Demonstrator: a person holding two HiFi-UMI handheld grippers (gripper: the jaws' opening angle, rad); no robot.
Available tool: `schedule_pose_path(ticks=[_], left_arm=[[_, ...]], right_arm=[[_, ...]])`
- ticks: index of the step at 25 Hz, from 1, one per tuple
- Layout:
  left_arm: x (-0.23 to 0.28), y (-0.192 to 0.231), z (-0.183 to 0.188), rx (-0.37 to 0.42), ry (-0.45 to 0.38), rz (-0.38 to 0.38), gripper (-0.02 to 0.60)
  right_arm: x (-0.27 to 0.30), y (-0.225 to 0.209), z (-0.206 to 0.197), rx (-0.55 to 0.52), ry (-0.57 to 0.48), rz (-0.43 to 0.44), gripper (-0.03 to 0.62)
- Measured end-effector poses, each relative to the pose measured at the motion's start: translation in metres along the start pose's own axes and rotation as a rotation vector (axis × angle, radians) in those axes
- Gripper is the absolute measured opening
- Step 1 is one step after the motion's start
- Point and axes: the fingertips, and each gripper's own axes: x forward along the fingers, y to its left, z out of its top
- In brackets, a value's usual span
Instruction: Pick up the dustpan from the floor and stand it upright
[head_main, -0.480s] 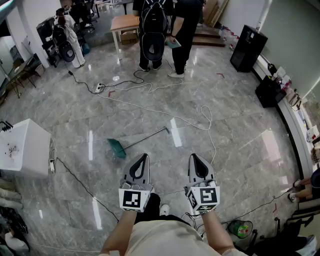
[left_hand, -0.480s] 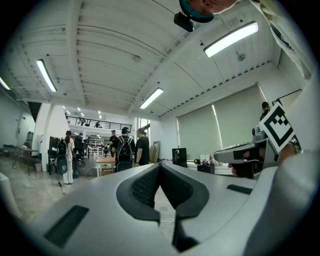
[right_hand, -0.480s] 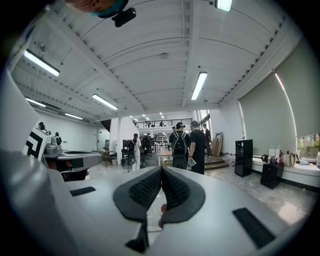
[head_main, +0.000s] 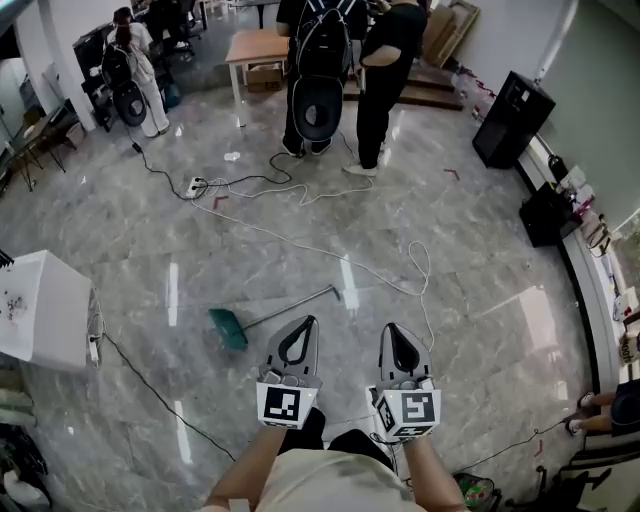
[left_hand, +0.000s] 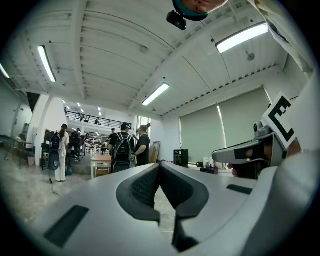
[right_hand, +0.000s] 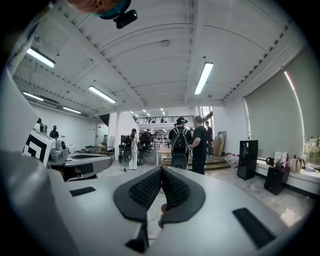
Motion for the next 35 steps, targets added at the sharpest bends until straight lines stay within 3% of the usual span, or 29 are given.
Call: schedule_pose_path(ticks=[4,8,13,18,21,24,29,33,35], left_arm=[[0.06,0.011,0.006,-0.002,-0.029,-0.036,0.01],[0.098,0.023,-0.008,-0.032,-0.002,-0.002,0.011],[0.169,0.023,-0.021,-0.03,0.014,0.042,0.01],[0.223,0.011,-0.038,0.041,0.037,0.07,0.011],[0.254,0.013,-0.067,0.105,0.101,0.085,0.011],[0.278,0.028,-0.118,0.19,0.181,0.051,0.011],[0.326,0.032,-0.201,0.204,0.34,-0.07,0.011],[0.356,0.037,-0.329,0.148,0.588,-0.204,0.011],[0.37,0.043,-0.402,0.157,0.703,-0.289,0.011]], right_arm=[[0.052,-0.028,0.005,-0.016,0.013,-0.016,0.017],[0.087,-0.057,0.008,-0.025,0.018,-0.023,0.017],[0.143,-0.106,0.014,-0.031,-0.005,0.032,0.017],[0.189,-0.163,0.007,-0.005,0.006,0.087,0.016],[0.219,-0.187,-0.004,-0.019,0.039,0.123,0.017],[0.248,-0.199,-0.023,-0.012,0.071,0.146,0.017],[0.292,-0.23,-0.096,0.038,0.188,0.093,0.017],[0.343,-0.247,-0.174,0.099,0.256,0.033,0.017],[0.37,-0.248,-0.214,0.11,0.267,0.027,0.017]])
